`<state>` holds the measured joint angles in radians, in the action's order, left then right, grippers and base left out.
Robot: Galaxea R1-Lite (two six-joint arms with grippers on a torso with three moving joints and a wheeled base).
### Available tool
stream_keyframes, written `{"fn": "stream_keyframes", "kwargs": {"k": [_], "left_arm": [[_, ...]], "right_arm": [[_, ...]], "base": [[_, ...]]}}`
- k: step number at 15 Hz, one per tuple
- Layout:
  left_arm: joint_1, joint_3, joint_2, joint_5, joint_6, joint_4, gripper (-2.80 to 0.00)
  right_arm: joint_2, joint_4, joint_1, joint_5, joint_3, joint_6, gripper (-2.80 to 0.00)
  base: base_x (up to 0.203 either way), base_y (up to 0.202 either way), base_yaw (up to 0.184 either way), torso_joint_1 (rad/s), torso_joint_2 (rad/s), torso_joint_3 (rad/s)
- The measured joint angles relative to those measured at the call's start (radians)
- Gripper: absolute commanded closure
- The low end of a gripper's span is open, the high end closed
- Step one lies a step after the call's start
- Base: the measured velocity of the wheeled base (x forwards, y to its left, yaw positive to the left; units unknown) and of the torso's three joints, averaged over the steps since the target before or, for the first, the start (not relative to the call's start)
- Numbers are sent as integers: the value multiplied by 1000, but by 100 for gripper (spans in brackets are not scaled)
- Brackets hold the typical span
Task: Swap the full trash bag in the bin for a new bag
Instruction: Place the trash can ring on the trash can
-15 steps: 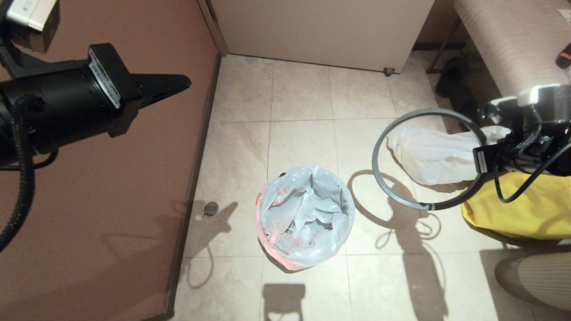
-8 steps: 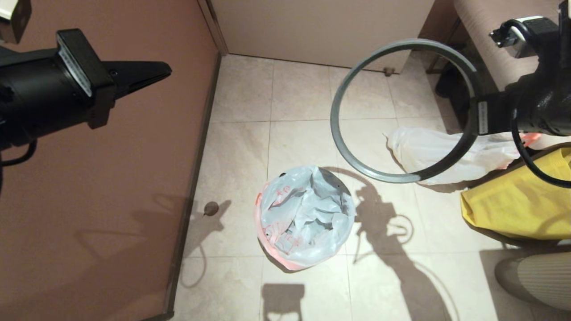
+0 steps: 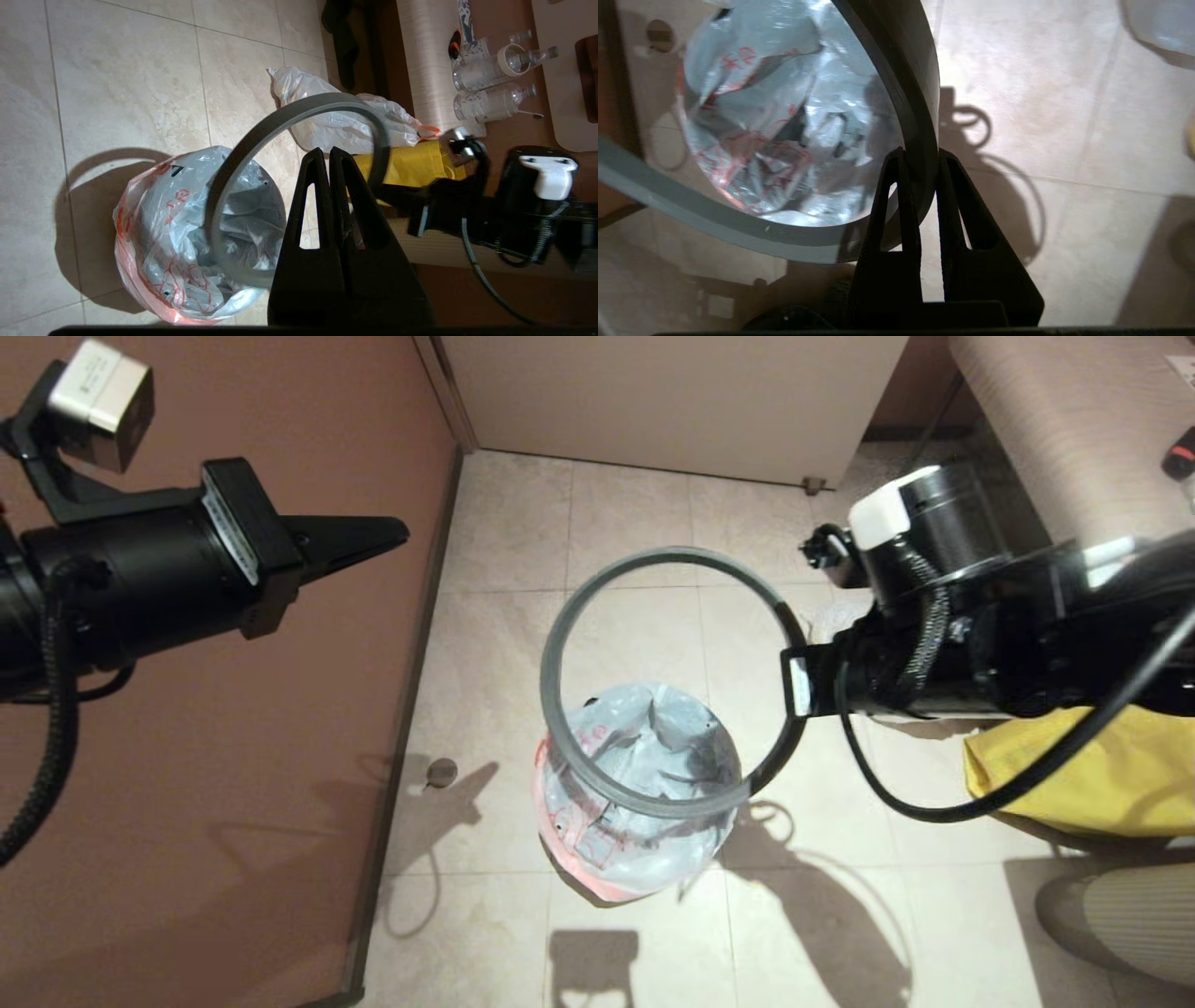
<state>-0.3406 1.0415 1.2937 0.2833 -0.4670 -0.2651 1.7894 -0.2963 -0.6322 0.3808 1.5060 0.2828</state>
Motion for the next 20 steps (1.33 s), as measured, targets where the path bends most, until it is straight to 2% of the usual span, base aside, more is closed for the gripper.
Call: {"fn": "stream_keyframes", "kwargs": {"k": [2, 6, 14, 20], "left_arm": [[0, -2, 3, 0, 2, -1, 0], [1, -2, 11, 0, 2, -2, 0], [0, -2, 21, 19, -1, -4, 0], [2, -1, 21, 19, -2, -5, 0]], "right_arm": [[91, 53, -7, -42, 31, 6, 0], [223, 57, -17, -89, 50, 8, 0], [391, 49, 58, -101, 75, 4, 0], [464, 18, 81, -100, 191, 4, 0]], "base": [[0, 0, 0, 0, 0, 0], [0, 0, 0, 0, 0, 0], [0, 0, 0, 0, 0, 0], [0, 0, 0, 0, 0, 0]]}}
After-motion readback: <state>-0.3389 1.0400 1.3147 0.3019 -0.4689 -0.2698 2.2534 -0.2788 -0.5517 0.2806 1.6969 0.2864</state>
